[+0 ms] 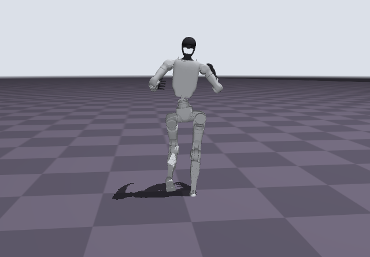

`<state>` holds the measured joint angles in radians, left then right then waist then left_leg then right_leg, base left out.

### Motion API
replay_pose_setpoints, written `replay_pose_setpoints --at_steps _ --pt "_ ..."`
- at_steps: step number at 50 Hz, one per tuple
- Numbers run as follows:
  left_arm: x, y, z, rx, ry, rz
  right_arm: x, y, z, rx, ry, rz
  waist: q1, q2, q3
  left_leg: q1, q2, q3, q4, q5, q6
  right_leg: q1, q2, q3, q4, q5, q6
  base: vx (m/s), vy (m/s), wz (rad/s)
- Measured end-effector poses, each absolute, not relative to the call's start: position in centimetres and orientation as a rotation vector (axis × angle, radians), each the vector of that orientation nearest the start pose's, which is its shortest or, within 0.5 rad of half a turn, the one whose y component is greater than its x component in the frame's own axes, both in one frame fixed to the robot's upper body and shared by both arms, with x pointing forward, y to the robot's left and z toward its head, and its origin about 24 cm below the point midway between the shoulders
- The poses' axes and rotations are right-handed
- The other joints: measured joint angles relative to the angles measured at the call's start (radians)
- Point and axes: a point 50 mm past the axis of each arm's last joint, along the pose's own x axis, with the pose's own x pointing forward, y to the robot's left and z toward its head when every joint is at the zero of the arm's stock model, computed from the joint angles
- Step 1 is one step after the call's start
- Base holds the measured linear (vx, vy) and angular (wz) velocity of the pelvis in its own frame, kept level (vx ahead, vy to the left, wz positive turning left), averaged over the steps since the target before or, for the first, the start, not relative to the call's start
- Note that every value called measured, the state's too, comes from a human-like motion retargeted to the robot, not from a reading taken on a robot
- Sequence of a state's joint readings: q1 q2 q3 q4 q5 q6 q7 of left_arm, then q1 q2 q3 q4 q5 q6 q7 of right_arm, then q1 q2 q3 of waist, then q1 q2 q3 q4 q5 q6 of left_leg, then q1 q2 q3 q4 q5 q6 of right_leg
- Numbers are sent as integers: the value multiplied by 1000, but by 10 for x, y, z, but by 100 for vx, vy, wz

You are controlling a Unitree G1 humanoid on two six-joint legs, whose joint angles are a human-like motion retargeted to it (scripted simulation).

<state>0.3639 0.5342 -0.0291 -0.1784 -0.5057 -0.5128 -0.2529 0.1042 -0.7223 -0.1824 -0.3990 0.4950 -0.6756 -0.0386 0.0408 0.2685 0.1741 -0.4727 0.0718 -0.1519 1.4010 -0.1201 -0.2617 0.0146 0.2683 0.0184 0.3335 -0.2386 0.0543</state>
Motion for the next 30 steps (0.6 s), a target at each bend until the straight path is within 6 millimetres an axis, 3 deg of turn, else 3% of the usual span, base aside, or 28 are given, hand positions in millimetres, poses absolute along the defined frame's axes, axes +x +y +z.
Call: replay_pose_setpoints --at_steps 1,3,5,6,8,10,12,13,15,17,18,20,22,23,25,27,30 --pt "175 232 45 56 -166 -181 201 -268 172 -208 -762 -40 3 -1 -17 -3 -5 4 3 1 0 -7 1 2 5 -6 -3 0 0 0" --pt "171 232 -22 40 105 -22 202 -311 59 -176 -241 -325 11 -3 -48 -7 -17 12 5 -4 0 -7 1 7 -7 -6 -9 0 0 0" --pt "158 221 -77 -32 361 106 160 -324 -47 -112 278 -533 19 1 -75 -3 -30 23 6 -19 0 0 0 6 -21 -4 -15 0 0 0" --pt "149 214 -96 -81 458 157 133 -318 -82 -69 478 -591 21 6 -80 2 -34 24 5 -35 0 -1 1 1 -15 -6 -14 0 0 0" --pt "136 200 -123 -164 614 239 85 -296 -129 19 794 -653 24 12 -88 10 -41 21 -8 -84 0 -5 3 -6 -8 -9 -11 0 0 0" --pt "130 192 -134 -222 685 300 57 -275 -148 93 949 -674 20 25 -84 20 -31 2 -40 -156 0 -17 12 -17 11 -12 -8 -1 -7 -6" --pt "138 199 -132 -247 658 348 59 -268 -151 151 937 -700 13 36 -84 30 0 -16 -104 -233 1 -25 24 -20 5 -6 -7 1 -11 -18" --pt "150 210 -124 -251 599 373 72 -269 -147 184 871 -719 8 30 -88 34 15 -15 -158 -267 5 -12 22 -11 -50 19 -5 5 -9 -18" --pt "171 231 -100 -241 447 386 104 -280 -127 228 654 -759 -12 35 -95 61 33 -5 -273 -319 44 11 16 -9 -128 59 4 5 -1 -1" --pt "193 252 -57 -207 220 321 150 -298 -75 272 273 -738 -42 31 -100 106 35 20 -396 -349 93 28 -2 -12 -180 87 18 6 4 16" --pt "203 260 -27 -181 82 253 172 -304 -34 297 34 -683 -56 27 -101 129 32 34 -451 -356 116 36 -13 -14 -201 98 26 8 6 18" --pt "216 265 47 -110 -214 52 199 -299 77 319 -495 -469 -79 15 -107 170 19 55 -545 -355 148 57 -36 -18 -249 128 42 9 6 17" --pt "219 250 122 10 -480 -203 192 -275 188 233 -965 -165 -88 4 -128 190 6 67 -604 -346 156 74 -54 -18 -300 159 54 8 7 10" --pt "217 238 152 80 -583 -336 183 -259 229 164 -1144 0 -91 9 -140 190 13 67 -599 -356 155 79 -47 -21 -306 164 56 5 7 5" --pt "205 208 205 208 -771 -590 154 -224 290 -1 -1419 320 -89 9 -169 193 22 73 -603 -378 154 88 -42 -22 -325 168 61 6 6 3" --pt "185 179 244 314 -943 -807 127 -191 322 -175 -1567 601 -82 1 -195 200 26 80 -608 -395 157 101 -41 -19 -346 173 65 6 6 2" --pt "150 145 273 404 -1148 -1057 97 -154 334 -352 -1636 946 -75 -5 -211 208 40 85 -591 -416 156 126 -31 -19 -367 187 68 1 5 3"
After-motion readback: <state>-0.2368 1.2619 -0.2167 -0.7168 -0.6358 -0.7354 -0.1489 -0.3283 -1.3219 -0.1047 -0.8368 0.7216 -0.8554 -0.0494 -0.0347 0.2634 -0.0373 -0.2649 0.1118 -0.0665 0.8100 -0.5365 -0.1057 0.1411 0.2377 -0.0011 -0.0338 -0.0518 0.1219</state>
